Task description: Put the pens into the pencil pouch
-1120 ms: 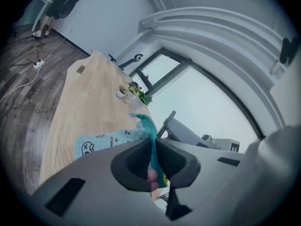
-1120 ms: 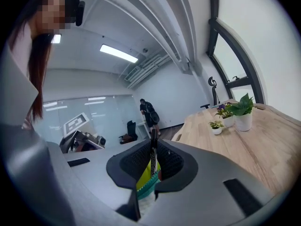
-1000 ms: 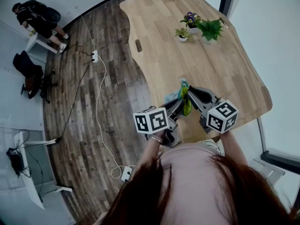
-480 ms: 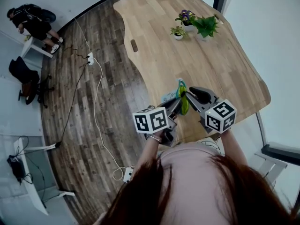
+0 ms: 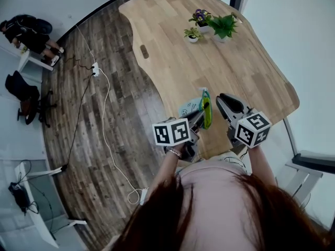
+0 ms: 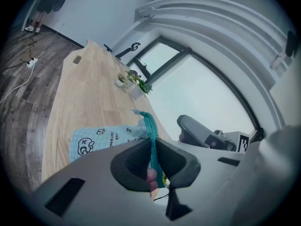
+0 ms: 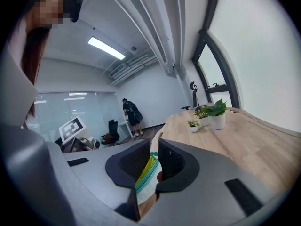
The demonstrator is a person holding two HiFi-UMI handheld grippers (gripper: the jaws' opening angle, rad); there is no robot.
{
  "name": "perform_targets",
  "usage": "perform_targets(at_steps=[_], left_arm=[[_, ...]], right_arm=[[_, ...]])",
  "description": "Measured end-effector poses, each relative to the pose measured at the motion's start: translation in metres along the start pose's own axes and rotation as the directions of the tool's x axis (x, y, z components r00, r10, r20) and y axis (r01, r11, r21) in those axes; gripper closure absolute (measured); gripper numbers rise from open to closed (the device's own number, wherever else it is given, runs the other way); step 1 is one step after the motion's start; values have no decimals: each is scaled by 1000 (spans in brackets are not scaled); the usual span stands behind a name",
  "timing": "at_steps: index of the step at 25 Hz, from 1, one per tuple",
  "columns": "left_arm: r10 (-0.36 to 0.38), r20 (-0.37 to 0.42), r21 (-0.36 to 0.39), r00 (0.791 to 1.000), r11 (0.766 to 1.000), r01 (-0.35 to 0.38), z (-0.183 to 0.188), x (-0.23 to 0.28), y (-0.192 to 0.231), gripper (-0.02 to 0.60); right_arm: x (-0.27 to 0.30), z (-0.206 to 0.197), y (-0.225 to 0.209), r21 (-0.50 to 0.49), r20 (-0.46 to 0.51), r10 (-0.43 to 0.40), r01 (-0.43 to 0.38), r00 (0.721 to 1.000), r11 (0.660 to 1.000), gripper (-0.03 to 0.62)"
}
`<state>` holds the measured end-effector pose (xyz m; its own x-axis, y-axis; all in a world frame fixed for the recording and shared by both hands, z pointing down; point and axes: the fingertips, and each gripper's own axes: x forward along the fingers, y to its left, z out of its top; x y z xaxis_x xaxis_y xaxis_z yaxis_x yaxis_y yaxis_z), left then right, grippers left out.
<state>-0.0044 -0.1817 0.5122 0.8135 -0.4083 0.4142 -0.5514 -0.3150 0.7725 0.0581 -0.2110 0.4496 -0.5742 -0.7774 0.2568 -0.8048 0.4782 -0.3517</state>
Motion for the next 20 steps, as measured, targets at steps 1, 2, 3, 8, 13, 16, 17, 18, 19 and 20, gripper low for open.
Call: perform_targets(at_steps=[1, 2, 3, 8, 13, 16, 17, 18, 19, 20], left_arm=[[-3, -8, 3, 1000, 1000, 3, -2, 1, 0, 558], [-5, -15, 6, 1000, 1000, 5, -5, 2, 0, 558], [-7, -23, 8, 1000, 1000, 7, -7, 2, 0, 557], [-16, -88, 20, 996, 1000, 18, -26, 7, 3, 555], [8, -176, 25, 984, 1000, -4, -57, 14, 22, 549], [10, -203, 21, 979, 1000, -6, -67, 16, 35, 546], [8, -208, 23, 978, 1000, -3, -69, 17, 39, 545], [4, -212, 28, 977, 1000, 2, -71, 18, 41, 541], [-3, -216, 34, 976, 999, 11, -72, 18, 43, 533], [-12, -219, 41, 976, 999, 21, -74, 19, 43, 522]], right_arm=[[-2, -1, -1, 5, 1, -10, 10, 1000, 1000, 548], [-4, -2, -1, 9, 0, -20, 20, 1000, 1000, 551], [-6, -3, -2, 10, -1, -29, 29, 1000, 1000, 556], [-13, -13, -2, 18, -14, -70, 70, 997, 997, 571], [-23, -19, -3, 34, -13, -119, 119, 993, 992, 576], [-29, -24, 0, 37, -10, -138, 139, 990, 990, 579], [-30, -26, 2, 39, -8, -144, 144, 990, 989, 579], [-31, -28, 4, 41, -6, -150, 150, 989, 988, 580], [-33, -30, 6, 43, -3, -155, 155, 988, 987, 580], [-34, -32, 9, 45, -1, -160, 160, 987, 986, 582]])
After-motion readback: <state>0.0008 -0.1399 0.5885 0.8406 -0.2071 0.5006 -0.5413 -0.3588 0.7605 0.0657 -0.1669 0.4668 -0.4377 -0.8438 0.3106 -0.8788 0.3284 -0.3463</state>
